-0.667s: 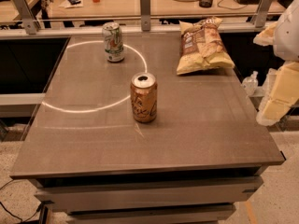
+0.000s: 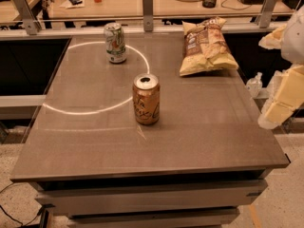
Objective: Knock orange can over
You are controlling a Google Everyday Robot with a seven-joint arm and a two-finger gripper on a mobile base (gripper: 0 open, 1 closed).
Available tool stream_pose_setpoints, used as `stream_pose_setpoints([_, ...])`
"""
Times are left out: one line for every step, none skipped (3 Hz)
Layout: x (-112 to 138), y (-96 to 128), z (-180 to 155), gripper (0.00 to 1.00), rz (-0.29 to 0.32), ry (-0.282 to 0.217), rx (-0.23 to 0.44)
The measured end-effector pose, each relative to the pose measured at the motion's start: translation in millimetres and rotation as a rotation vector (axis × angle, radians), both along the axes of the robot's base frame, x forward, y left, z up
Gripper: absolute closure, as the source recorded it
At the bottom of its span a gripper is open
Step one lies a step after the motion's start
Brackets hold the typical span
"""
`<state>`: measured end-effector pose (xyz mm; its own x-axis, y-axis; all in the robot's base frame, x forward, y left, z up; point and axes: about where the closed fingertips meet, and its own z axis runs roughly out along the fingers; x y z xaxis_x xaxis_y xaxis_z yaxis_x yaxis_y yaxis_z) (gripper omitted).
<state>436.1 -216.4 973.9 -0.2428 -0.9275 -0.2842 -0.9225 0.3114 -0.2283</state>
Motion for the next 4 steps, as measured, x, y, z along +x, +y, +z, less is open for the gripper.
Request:
stream_pose_setpoints([-8.8, -11.2, -19.5, 0.0, -0.055, -0.053, 0.185])
stream_pose_setpoints([-9.8, -14.7, -46.9, 0.0, -0.062, -0.15, 0.351])
stream_pose_setpoints([-5.9, -6.3, -56.4, 0.0, -0.056, -0.283, 0.486])
stream_pose_setpoints([0.9, 16.9, -46.6, 0.0, -0.037, -0.386, 0.66])
